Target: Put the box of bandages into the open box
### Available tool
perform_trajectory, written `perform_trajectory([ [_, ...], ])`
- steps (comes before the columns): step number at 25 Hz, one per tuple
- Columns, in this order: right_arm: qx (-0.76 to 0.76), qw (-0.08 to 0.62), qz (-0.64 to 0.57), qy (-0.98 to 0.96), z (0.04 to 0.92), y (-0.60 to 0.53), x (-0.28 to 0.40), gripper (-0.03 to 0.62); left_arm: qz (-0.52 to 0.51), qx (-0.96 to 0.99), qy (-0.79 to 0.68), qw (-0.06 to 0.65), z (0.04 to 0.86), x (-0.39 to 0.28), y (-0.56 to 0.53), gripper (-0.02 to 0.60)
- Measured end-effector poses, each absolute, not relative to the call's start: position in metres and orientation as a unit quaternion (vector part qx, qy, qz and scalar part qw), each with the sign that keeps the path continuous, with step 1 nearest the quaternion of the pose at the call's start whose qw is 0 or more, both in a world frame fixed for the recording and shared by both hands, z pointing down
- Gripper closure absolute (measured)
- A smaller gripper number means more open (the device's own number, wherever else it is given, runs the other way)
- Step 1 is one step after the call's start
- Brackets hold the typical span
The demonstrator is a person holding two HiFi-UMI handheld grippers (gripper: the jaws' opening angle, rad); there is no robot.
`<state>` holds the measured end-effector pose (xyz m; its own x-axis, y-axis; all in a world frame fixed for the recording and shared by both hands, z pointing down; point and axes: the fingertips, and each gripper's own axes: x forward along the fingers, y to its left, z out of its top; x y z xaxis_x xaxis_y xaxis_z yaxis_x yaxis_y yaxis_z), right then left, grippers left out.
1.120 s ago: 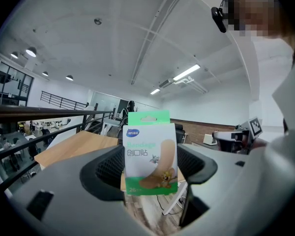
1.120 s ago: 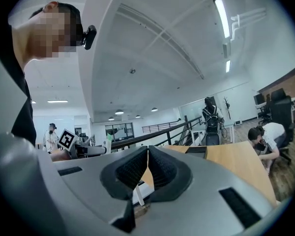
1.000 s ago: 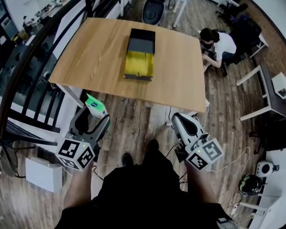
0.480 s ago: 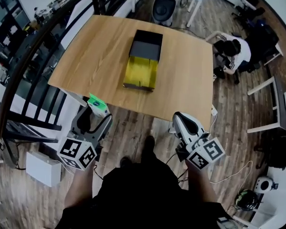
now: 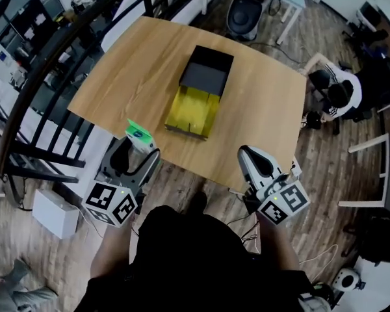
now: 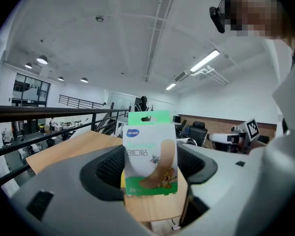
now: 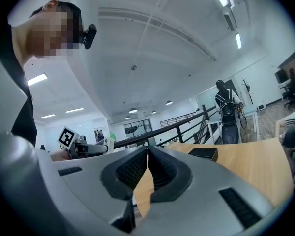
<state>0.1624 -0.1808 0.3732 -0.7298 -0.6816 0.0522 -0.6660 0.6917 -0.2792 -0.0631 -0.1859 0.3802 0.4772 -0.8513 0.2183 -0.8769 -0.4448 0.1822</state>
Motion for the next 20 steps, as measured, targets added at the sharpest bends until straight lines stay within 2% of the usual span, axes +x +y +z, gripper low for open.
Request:
perform_trajectory([
  [20,-0.374,0.003,-0.13,0.918,0.358,-0.243,0.092,0.557,0.069,0.874,-0.46,0.14,0.404,-0.085,-0.275,0.245],
])
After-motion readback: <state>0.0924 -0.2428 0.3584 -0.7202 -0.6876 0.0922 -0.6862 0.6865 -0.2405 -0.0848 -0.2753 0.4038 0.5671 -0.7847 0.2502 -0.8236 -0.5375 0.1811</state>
